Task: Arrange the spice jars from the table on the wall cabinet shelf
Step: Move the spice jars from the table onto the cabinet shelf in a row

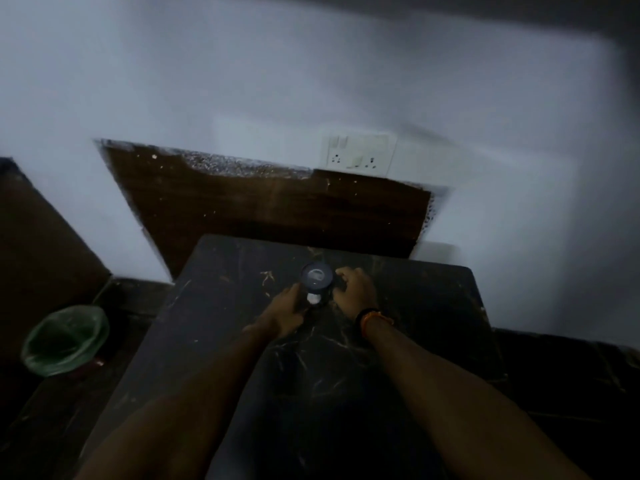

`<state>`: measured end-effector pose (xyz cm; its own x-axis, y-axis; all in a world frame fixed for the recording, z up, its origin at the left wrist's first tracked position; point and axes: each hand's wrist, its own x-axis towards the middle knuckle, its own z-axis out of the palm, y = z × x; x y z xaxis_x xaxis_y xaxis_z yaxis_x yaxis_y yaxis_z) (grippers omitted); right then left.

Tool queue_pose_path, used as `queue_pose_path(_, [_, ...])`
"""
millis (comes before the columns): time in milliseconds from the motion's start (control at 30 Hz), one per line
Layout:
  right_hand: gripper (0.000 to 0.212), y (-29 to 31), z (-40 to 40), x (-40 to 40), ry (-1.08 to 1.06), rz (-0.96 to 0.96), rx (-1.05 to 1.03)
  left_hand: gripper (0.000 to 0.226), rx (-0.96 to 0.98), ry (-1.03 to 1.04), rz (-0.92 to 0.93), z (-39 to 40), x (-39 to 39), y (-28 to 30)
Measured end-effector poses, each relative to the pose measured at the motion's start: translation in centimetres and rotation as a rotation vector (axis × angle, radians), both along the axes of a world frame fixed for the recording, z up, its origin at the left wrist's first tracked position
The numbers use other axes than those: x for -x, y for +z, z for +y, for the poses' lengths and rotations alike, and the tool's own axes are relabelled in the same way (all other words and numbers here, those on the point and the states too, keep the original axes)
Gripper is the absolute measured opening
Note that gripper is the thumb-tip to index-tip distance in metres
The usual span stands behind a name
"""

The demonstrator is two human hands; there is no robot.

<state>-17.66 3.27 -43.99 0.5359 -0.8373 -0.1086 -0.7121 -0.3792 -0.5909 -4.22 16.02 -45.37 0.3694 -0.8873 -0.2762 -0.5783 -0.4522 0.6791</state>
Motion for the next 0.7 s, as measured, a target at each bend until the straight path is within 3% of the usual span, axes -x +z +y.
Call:
queue_pose_path(100, [0.05,-1.8,0.7,-1.4,-0.017,0.055,-0.044,0.046,-0.084,0.018,0.053,2.1,-0.8,-2.2])
queue_pose_path(233, [0.076,-3.3,0.6,-3.1,-0.053,0.066,-0.12,0.055,-0.125,0.012,0.08,3.8,-1.9,-4.0])
queue_pose_path(433, [0.102,-4.7,-0.3,-5.8,-0.069,0.15,-0.144,0.041,-0.147,0.022,0.114,3.6,-3.2,-5.1])
queue_pose_path(700, [0.116,-6.2,-1.8,-8.7,0.009,0.299,-0.101,0.047,-0.226,0.075,0.252,2.8,-3.5,-6.2])
